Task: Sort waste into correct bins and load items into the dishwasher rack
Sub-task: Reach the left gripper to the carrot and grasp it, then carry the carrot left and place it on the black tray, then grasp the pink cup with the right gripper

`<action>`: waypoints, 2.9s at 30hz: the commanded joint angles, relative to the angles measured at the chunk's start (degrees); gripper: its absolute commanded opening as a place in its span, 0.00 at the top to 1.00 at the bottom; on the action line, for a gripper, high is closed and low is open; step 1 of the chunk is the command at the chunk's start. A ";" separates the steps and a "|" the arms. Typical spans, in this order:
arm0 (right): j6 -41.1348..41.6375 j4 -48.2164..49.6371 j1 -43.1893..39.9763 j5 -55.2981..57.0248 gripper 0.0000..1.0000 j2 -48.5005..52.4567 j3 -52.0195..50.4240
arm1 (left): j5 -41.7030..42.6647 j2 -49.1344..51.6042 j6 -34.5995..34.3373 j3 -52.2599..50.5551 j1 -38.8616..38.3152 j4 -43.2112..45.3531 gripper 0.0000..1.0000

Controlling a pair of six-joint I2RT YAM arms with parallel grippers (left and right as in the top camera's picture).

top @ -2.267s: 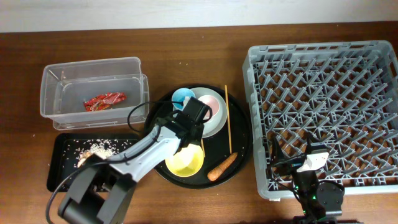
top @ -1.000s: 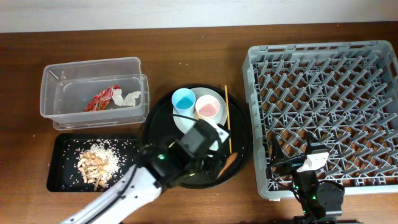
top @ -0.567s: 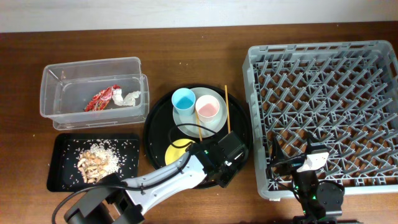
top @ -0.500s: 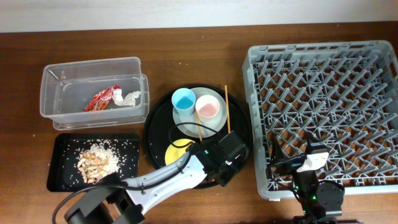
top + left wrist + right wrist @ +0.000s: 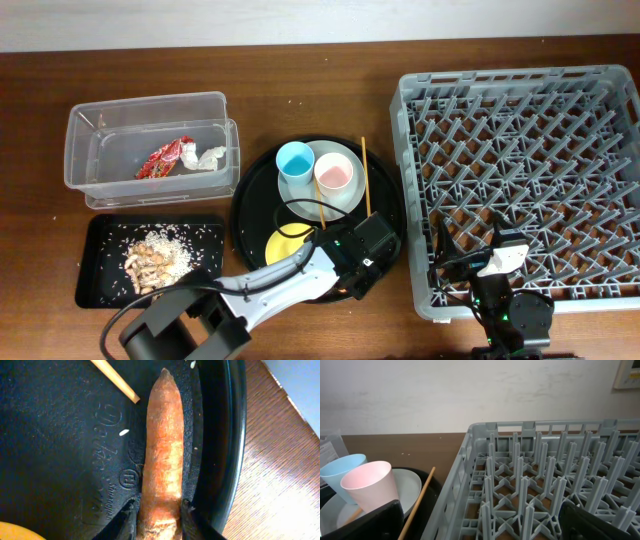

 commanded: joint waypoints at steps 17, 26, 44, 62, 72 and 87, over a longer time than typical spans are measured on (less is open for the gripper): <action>0.11 -0.28 0.37 0.07 0.02 -0.37 -0.28 | -3.78 12.35 -2.60 15.69 0.11 -13.79 0.48; 0.09 -0.28 0.37 0.07 0.02 -0.37 -0.28 | -4.83 15.56 -2.36 26.53 0.33 -25.35 0.95; 0.09 -0.28 0.37 0.07 0.02 -0.37 -0.28 | -21.77 7.17 -16.41 12.48 47.89 -41.40 0.85; 0.11 -0.28 0.37 0.07 0.02 -0.37 -0.28 | -7.26 -6.51 -9.90 18.82 49.22 -42.16 1.00; 0.09 -0.28 0.37 0.07 0.02 -0.37 -0.28 | -10.14 -5.99 -8.61 12.63 49.22 -22.99 1.00; 2.89 -0.11 0.37 -2.27 0.02 -0.37 -0.28 | 20.35 -17.97 -0.33 17.59 39.19 -32.41 1.00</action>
